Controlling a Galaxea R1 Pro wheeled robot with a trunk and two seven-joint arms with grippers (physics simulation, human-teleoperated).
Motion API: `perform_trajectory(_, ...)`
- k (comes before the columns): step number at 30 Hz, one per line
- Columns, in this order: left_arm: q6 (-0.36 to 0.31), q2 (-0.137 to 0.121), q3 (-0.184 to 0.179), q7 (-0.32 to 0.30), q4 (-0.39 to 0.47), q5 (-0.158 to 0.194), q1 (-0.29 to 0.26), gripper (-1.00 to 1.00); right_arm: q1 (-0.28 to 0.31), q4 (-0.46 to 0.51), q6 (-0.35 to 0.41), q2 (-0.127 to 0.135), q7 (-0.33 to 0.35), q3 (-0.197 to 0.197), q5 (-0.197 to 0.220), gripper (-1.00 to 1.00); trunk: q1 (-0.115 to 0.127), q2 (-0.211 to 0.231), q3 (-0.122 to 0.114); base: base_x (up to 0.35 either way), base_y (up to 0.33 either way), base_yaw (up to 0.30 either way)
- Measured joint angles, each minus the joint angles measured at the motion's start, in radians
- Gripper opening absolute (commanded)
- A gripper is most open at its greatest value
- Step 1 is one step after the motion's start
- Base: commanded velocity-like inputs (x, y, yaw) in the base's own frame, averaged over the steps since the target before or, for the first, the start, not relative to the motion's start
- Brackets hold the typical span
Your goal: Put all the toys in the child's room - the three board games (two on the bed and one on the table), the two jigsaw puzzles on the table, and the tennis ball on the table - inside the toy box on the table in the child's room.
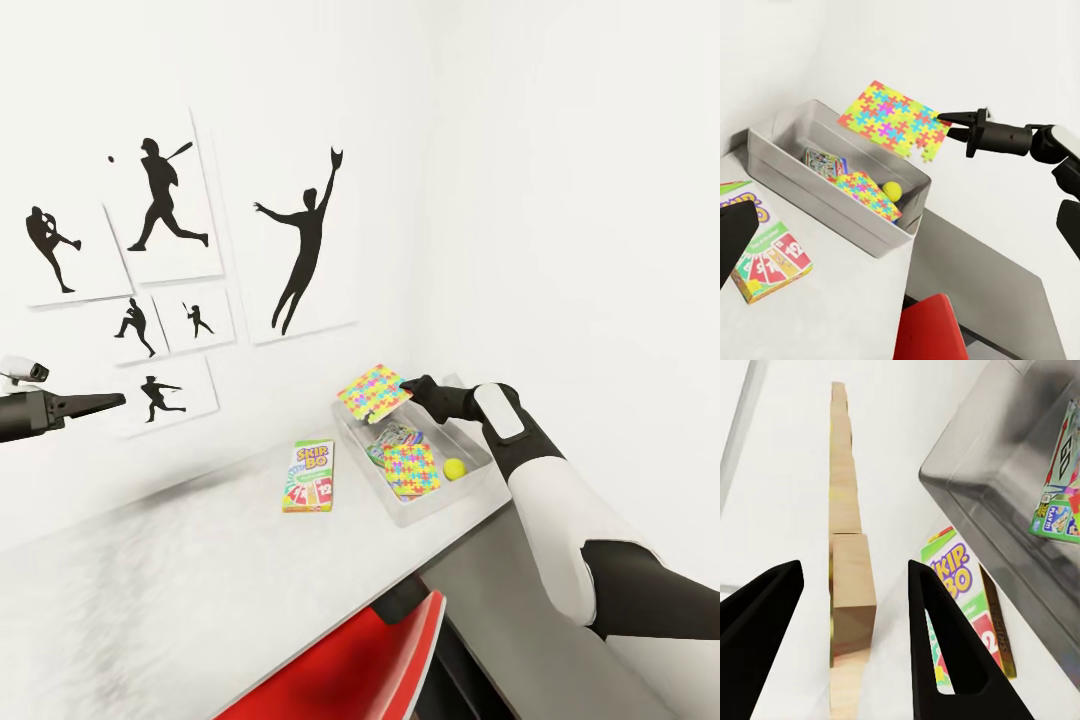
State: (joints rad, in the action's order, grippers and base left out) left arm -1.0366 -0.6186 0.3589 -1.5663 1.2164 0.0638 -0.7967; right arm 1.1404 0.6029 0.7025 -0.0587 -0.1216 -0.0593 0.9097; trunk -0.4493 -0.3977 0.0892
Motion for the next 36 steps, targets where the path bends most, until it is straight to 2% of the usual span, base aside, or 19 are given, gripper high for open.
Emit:
perform_trajectory(12, 0.0, 0.001, -0.001, 0.0, -0.001, 0.0, 0.0, 1.0, 0.0, -0.001, 0.004, 0.002, -0.002, -0.002, 0.0, -1.0, 0.0, 0.0, 0.0, 0.0, 0.0, 0.0)
perform_trajectory(14, 0.0, 0.0, -0.001, 0.0, 0.0, -0.001, 0.0, 1.0, 0.0, -0.001, 0.005, 0.012, -0.002, -0.006, -0.004, -1.0, 0.0, 0.0, 0.002, 0.0, 0.0, 0.0)
perform_trajectory(17, 0.0, 0.0, -0.001, 0.0, 0.0, 0.0, 0.0, 1.0, 0.0, -0.001, 0.006, 0.03, -0.003, -0.018, -0.002, -1.0, 0.0, 0.0, 0.006, 0.0, 0.0, 0.0)
perform_trajectory(20, 0.0, 0.001, -0.001, 0.0, -0.001, -0.001, 0.0, 1.0, 0.0, -0.001, 0.006, 0.035, -0.003, -0.023, -0.001, -1.0, 0.0, 0.0, 0.01, 0.0, 0.0, 0.0)
perform_trajectory(36, 0.0, 0.001, -0.003, 0.0, 0.0, 0.0, 0.0, 1.0, 0.001, -0.003, 0.008, 0.038, -0.006, -0.029, -0.001, -1.0, 0.0, 0.0, 0.037, 0.0, 0.0, 0.0)
